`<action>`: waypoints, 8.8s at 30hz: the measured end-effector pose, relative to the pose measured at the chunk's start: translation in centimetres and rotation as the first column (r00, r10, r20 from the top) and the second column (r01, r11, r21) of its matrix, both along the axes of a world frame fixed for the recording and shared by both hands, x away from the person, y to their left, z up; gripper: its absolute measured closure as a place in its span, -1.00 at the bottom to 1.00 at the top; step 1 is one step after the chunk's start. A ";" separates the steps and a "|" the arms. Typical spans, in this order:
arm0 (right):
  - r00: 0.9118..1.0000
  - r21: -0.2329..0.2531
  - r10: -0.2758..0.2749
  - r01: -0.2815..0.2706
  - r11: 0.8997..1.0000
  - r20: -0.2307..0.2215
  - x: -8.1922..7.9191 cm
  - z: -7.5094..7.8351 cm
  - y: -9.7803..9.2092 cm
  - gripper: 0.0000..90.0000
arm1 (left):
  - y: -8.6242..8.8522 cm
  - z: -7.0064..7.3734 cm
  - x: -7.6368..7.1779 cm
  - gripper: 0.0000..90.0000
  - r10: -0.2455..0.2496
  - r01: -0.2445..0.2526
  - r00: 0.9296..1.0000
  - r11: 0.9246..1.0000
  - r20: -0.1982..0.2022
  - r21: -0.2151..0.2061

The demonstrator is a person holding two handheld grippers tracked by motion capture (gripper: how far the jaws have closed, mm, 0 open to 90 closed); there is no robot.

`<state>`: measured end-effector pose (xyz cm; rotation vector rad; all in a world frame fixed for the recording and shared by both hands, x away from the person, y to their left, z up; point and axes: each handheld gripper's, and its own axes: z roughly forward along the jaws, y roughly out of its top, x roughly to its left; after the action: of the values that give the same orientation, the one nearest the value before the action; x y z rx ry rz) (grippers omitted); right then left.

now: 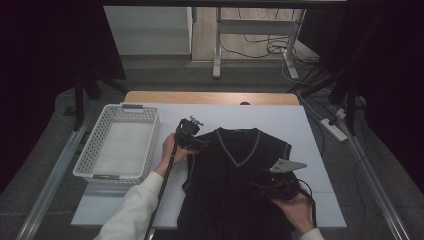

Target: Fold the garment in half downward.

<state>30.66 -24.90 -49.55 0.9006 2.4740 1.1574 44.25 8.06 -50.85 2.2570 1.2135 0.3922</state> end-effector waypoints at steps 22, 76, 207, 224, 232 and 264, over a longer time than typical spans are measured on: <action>1.000 -0.030 0.016 -0.017 0.999 -0.011 -0.1 -0.3 0.4 -0.31 | 0.7 -1.6 -0.3 0.65 -0.104 0.100 0.993 0.992 -0.057 -0.074; 0.943 -0.065 -0.334 0.332 0.941 -0.015 12.9 1.2 -5.5 -0.36 | 2.7 3.7 -2.5 0.71 -0.131 0.150 0.985 0.972 0.116 -0.179; 0.945 0.129 -0.311 0.298 0.946 0.100 15.7 8.6 -6.6 0.70 | 7.7 10.4 -1.3 0.70 -0.070 0.133 0.965 0.961 0.252 -0.243; 0.961 0.096 -0.268 0.262 0.960 0.067 14.1 5.9 -6.3 0.70 | 7.5 7.4 -3.2 0.70 -0.109 0.163 0.972 0.952 0.208 -0.260; 0.965 0.091 -0.255 0.249 0.964 0.062 12.6 4.8 -6.4 0.69 | 7.5 6.4 -4.1 0.70 -0.126 0.169 0.977 0.952 0.174 -0.257; 0.979 0.088 -0.199 0.196 0.977 0.034 8.5 4.2 -6.6 0.69 | 7.1 5.1 -7.9 0.70 -0.167 0.194 0.978 0.946 0.123 -0.261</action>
<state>39.18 -31.47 -45.36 1.1055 2.2569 1.2060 36.36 15.18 -45.78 2.0635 0.9371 0.2474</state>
